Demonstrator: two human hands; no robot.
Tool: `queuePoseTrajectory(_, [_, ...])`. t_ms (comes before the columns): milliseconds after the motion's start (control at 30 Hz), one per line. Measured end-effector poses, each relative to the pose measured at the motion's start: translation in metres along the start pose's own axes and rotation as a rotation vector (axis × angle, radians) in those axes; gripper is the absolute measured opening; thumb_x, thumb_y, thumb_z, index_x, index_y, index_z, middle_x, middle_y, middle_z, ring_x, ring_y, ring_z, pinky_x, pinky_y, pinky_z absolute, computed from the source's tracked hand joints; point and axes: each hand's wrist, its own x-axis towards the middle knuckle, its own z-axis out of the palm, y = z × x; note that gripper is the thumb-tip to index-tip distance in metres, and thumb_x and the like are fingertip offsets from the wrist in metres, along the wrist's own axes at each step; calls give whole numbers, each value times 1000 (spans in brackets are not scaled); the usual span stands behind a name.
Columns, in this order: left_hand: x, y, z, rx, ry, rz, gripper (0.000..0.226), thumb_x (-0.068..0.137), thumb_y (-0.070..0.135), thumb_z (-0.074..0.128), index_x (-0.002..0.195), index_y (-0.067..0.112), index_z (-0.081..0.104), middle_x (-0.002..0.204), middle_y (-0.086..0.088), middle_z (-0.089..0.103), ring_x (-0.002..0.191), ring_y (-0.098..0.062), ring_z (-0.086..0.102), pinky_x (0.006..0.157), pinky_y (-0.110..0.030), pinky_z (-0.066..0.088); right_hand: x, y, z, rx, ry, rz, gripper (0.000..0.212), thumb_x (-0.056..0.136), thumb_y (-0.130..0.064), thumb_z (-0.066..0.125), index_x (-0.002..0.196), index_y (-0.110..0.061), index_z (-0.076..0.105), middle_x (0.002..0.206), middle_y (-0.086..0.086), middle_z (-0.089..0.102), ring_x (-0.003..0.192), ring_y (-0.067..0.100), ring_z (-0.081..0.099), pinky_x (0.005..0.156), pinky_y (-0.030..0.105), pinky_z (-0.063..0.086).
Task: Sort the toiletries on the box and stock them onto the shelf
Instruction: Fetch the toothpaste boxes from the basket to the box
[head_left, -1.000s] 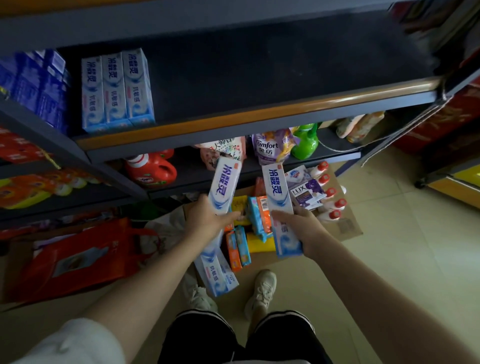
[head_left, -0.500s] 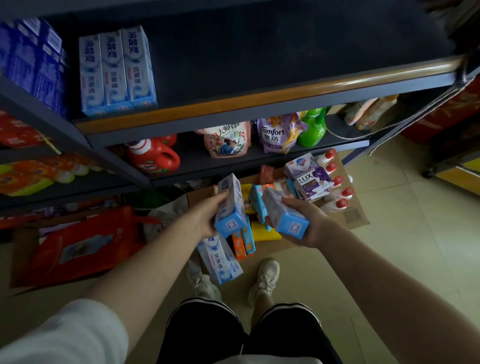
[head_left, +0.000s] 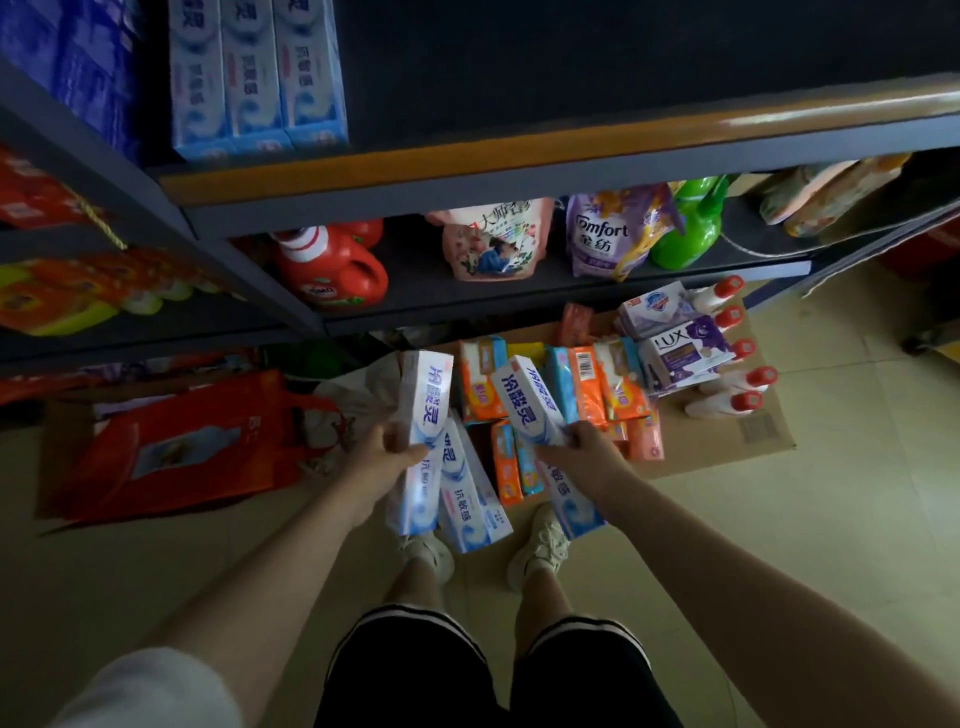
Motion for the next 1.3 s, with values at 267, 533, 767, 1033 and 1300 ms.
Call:
queuePoseTrajectory(267, [37, -61, 18, -208, -78, -146, 22, 89, 5, 57, 111, 0, 55, 109, -17, 64, 100, -31, 63, 84, -42, 53, 36, 12, 71, -109, -128, -32, 30, 87, -21, 63, 111, -11, 49, 101, 7, 58, 87, 21, 58, 67, 31, 47])
queuePoseTrajectory(533, [59, -67, 26, 296, -79, 106, 30, 91, 17, 57, 119, 6, 57, 114, -2, 62, 103, -17, 59, 69, -14, 40, 66, 22, 91, -571, -84, -109, 33, 94, -26, 49, 116, -1, 47, 117, 18, 59, 104, 34, 58, 70, 30, 40])
queuePoseTrajectory(767, [50, -61, 14, 540, -195, 149, 29, 95, 29, 50, 118, 13, 56, 116, -2, 62, 91, -8, 53, 59, -11, 36, 66, -2, 88, -886, 4, -274, 27, 100, -21, 34, 118, -7, 49, 119, 16, 55, 108, 33, 56, 79, 35, 47])
queuePoseTrajectory(1033, [42, -24, -13, 425, -84, 151, 32, 95, 28, 49, 123, 12, 50, 115, -4, 61, 101, -17, 58, 75, -23, 41, 45, -41, 81, -781, 153, -351, 37, 97, -32, 40, 127, -10, 42, 125, 13, 53, 107, 34, 57, 71, 35, 44])
queuePoseTrajectory(1300, [8, 74, -97, 327, 176, 528, 30, 95, 21, 50, 124, 12, 55, 116, -3, 62, 99, -13, 59, 76, -13, 39, -6, -193, 66, -320, 400, -998, 24, 84, -13, 44, 100, -1, 59, 99, 18, 58, 92, 36, 56, 75, 32, 41])
